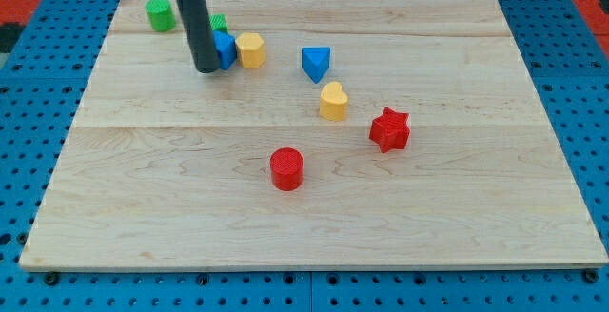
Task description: Push the hexagon along with the blue cube into the green star
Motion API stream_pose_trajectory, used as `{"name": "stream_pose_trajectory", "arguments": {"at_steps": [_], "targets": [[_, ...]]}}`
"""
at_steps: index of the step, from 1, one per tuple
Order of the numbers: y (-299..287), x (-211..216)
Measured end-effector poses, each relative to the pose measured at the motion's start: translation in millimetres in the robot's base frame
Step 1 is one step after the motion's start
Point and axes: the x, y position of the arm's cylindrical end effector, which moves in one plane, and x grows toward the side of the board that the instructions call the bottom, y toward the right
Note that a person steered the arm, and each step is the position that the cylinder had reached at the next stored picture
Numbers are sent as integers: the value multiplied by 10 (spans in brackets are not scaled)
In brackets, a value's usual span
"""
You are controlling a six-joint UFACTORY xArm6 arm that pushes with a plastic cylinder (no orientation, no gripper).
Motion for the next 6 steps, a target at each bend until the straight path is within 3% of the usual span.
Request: {"name": "stream_pose_trajectory", "arguments": {"at_steps": [1, 2, 3, 4, 5, 6], "targets": [[1003, 7], [1028, -131], [255, -298], [-93, -539], [396, -497], [1501, -800]]}}
